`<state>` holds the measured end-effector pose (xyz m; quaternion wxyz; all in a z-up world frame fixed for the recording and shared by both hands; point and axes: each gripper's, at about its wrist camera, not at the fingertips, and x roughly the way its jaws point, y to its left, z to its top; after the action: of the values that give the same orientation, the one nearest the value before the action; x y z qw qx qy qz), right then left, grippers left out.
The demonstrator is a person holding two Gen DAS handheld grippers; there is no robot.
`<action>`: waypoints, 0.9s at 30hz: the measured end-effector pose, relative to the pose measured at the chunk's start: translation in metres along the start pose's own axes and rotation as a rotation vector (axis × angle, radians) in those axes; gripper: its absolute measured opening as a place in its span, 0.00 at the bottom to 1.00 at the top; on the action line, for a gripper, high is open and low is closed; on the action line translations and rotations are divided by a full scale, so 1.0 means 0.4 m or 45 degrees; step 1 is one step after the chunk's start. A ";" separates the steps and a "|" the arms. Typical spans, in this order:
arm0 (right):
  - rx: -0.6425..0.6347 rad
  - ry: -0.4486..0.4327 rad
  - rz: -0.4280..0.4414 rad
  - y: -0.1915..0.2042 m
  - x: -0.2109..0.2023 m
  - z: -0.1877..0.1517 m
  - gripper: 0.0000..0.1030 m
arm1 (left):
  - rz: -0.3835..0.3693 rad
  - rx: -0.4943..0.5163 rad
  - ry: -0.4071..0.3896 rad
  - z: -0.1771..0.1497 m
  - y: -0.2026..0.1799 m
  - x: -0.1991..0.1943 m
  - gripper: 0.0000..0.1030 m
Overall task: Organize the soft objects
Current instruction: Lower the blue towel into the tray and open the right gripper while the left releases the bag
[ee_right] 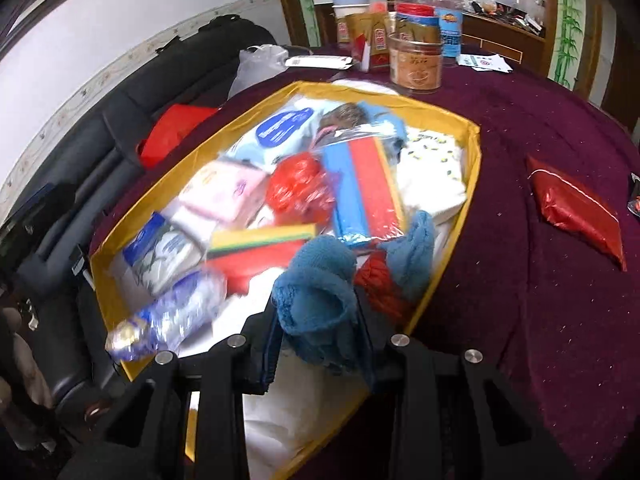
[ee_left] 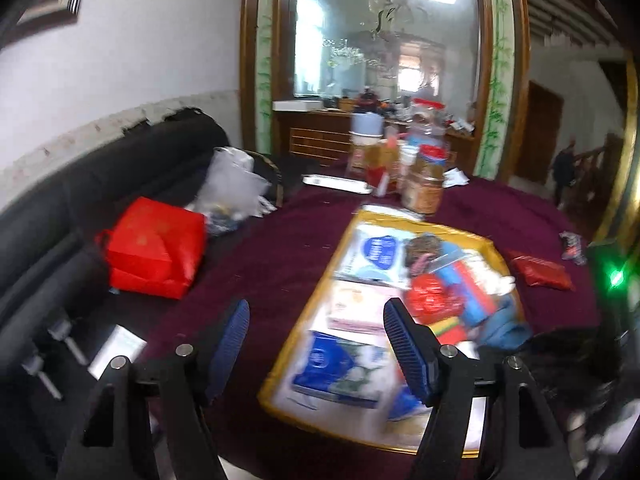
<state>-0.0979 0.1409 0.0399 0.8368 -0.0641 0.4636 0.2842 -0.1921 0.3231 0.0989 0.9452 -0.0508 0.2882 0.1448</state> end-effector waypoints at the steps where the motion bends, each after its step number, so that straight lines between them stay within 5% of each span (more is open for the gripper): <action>1: 0.006 0.006 0.006 -0.002 0.000 0.001 0.31 | 0.012 0.013 0.004 0.003 -0.001 0.002 0.71; 16: -0.136 -0.076 -0.049 0.090 -0.055 -0.030 0.31 | 0.006 0.027 0.032 -0.023 -0.009 0.018 0.73; 27: -0.133 -0.024 -0.137 0.087 0.014 0.010 0.33 | -0.026 0.000 0.011 -0.035 0.013 0.008 0.76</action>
<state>-0.1113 0.1734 0.0432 0.8507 -0.1300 0.4362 0.2631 -0.1984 0.3264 0.0855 0.9454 -0.0546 0.2918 0.1348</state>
